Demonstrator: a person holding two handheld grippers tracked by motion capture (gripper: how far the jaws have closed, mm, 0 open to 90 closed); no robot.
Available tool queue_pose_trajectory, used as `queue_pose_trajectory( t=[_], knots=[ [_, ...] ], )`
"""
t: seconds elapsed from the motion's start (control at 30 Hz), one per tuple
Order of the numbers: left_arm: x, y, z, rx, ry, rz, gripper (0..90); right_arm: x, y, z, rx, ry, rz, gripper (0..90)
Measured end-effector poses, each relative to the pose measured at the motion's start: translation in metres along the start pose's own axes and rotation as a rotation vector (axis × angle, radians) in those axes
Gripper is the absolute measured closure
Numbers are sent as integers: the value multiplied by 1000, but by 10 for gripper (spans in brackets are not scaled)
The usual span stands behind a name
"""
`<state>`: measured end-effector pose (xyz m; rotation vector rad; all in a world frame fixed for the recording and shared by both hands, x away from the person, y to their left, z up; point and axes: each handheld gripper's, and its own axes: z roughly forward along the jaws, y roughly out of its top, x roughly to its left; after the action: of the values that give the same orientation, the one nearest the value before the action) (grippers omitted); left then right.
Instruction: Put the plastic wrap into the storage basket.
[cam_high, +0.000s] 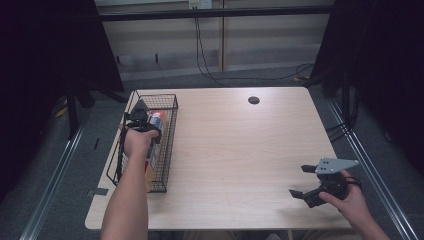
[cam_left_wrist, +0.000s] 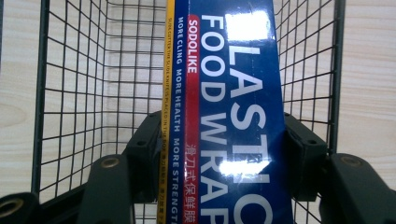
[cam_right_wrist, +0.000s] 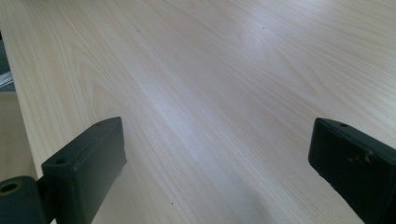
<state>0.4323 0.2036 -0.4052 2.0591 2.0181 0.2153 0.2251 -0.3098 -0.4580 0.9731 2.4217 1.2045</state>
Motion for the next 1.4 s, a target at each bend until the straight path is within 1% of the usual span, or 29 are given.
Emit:
queue_pose_trajectory(
  t=[0.03,0.13,0.17,0.2,0.23,0.33,0.4,0.47,0.5,0.57,0.7,0.73,0.77,0.87,0.9,0.93,0.97,1.13,1.2,1.27,1.3,1.4],
  knots=[
    [0,-1,1,2,-2,-14,418,0,0,0,-1,0,-2,38],
    [0,-1,1,0,0,-6,414,0,0,-1,-3,-2,4,38],
    [0,-1,1,-1,2,3,413,0,0,-1,-3,-2,4,38],
    [-1,-1,1,-4,-1,-13,412,0,0,-1,-3,-2,3,38],
    [0,-1,1,-2,1,-1,411,0,0,0,-3,-2,3,38],
    [-2,-2,2,-7,1,-5,407,0,0,0,-4,-1,1,38],
    [-2,-2,1,-4,10,13,402,0,1,-1,-6,0,1,38],
    [-3,-2,2,-9,6,-4,397,0,1,-1,-7,-4,0,38],
    [-3,-3,2,-10,7,3,395,0,1,-1,-7,-4,3,38],
    [-3,-4,1,-14,-4,-6,386,0,1,-1,-8,-1,3,38],
    [-2,-5,-2,-22,-24,-11,346,0,1,-1,-6,1,2,38],
    [-2,-5,-3,-31,-30,-8,335,0,0,-1,-7,-1,1,38],
    [-1,-5,-5,-30,-26,2,324,0,0,-2,-6,2,2,38],
    [-3,-5,-10,-43,-41,1,307,0,0,-3,-10,-5,1,38],
    [-3,-5,-12,-44,-43,21,300,0,1,-3,-10,-7,0,38],
    [-5,-6,-13,-46,-44,16,286,0,1,-4,-11,-7,0,38],
    [-4,-6,-15,-50,-45,23,276,0,1,-4,-12,-7,2,38],
    [-4,-7,-25,-70,-63,18,264,0,3,-3,-16,-1,1,38],
    [-3,-7,-30,-79,-67,39,255,0,3,-2,-17,-1,0,38],
    [-6,-8,-33,-92,-89,33,249,0,3,-1,-16,-1,-4,38],
    [-6,-8,-34,-91,-96,43,238,0,4,-1,-15,-1,-4,38],
    [-11,-9,-39,-102,-117,48,227,-1,5,-1,-16,3,-2,38]
  ],
)
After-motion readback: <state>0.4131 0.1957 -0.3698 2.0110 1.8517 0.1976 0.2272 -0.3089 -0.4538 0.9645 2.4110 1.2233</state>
